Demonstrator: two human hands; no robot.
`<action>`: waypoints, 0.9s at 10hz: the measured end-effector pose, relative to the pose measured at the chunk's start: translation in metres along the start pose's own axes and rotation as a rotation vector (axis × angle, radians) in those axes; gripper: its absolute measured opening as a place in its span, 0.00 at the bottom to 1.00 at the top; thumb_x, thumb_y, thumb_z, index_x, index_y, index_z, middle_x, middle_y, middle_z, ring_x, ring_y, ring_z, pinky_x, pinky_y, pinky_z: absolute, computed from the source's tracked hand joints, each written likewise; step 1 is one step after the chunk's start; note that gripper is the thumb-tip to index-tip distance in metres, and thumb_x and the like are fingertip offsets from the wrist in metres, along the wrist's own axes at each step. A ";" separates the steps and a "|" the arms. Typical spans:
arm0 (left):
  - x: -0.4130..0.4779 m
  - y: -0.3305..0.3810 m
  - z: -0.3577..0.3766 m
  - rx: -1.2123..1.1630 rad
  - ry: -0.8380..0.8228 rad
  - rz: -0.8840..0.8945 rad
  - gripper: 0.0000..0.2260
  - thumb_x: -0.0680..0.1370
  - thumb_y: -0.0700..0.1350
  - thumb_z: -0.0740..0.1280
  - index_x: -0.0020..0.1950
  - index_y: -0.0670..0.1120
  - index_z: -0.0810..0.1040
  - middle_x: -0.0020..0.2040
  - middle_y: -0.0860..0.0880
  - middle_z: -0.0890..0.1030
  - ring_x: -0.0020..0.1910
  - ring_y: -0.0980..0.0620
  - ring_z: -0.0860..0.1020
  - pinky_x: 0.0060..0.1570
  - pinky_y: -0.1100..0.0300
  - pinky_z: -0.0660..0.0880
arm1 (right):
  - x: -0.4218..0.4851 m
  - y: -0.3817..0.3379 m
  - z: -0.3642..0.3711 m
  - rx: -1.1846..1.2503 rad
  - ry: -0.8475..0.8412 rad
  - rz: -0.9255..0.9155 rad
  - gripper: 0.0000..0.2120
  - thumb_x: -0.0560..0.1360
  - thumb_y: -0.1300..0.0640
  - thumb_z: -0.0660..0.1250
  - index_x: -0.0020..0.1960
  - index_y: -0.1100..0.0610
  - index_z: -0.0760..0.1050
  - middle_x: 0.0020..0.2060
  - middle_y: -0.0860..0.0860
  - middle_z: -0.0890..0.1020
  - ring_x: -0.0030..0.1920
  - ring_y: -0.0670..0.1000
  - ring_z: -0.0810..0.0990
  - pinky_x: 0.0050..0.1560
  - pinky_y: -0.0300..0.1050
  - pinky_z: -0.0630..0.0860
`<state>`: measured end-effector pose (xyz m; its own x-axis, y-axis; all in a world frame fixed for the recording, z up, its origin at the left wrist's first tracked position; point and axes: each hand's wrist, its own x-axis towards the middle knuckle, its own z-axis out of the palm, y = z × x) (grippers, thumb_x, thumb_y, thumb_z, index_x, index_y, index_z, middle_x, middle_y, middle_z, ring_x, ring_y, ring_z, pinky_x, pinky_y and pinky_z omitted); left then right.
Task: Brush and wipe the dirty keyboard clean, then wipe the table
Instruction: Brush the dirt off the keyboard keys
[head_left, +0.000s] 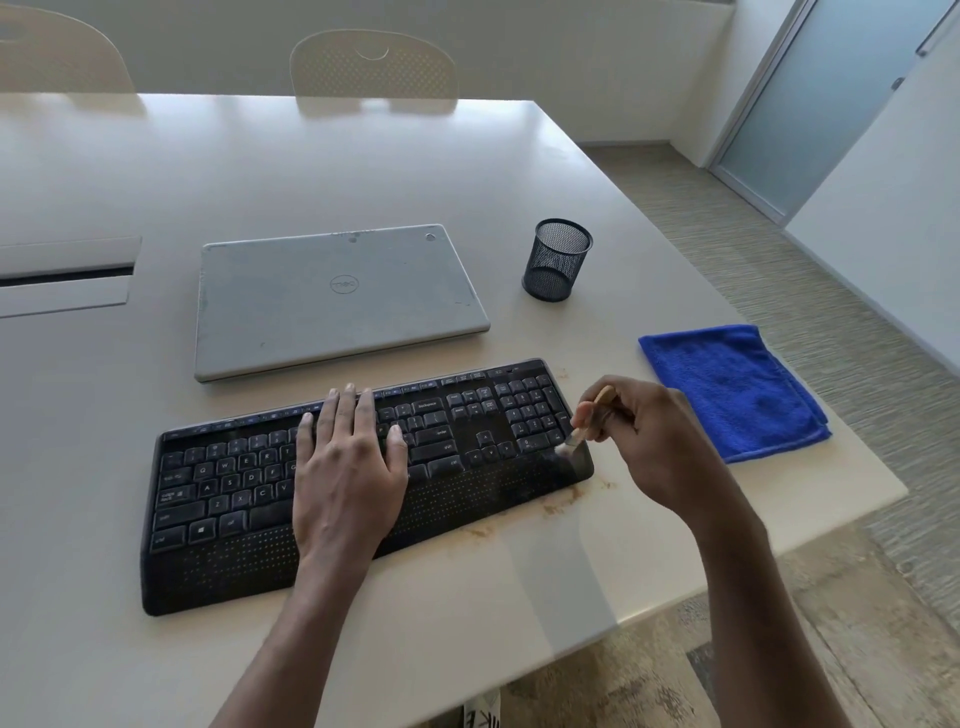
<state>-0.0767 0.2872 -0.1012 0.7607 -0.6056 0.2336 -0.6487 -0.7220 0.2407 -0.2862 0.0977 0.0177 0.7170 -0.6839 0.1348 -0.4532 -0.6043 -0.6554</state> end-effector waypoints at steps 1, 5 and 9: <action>0.000 0.000 0.000 0.003 -0.004 0.003 0.31 0.84 0.58 0.51 0.81 0.42 0.66 0.81 0.41 0.67 0.82 0.44 0.62 0.82 0.44 0.56 | 0.008 -0.004 0.004 0.027 0.118 -0.022 0.06 0.81 0.61 0.68 0.47 0.55 0.83 0.35 0.45 0.85 0.39 0.41 0.85 0.45 0.41 0.83; -0.001 0.000 0.000 -0.002 -0.001 -0.003 0.30 0.84 0.58 0.52 0.81 0.42 0.67 0.81 0.41 0.68 0.82 0.45 0.63 0.82 0.44 0.57 | 0.009 -0.013 0.016 -0.005 0.231 0.159 0.11 0.83 0.56 0.67 0.42 0.54 0.81 0.32 0.46 0.84 0.34 0.41 0.84 0.43 0.43 0.84; -0.001 0.001 -0.001 -0.002 -0.008 0.000 0.31 0.84 0.58 0.51 0.81 0.42 0.67 0.81 0.41 0.67 0.82 0.44 0.63 0.82 0.44 0.57 | 0.005 -0.017 0.016 -0.068 0.190 0.205 0.10 0.83 0.55 0.66 0.44 0.55 0.81 0.34 0.47 0.84 0.35 0.43 0.84 0.42 0.43 0.83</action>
<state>-0.0775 0.2874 -0.1006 0.7606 -0.6085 0.2262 -0.6490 -0.7210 0.2428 -0.2669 0.1110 0.0178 0.4974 -0.8553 0.1452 -0.6177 -0.4667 -0.6329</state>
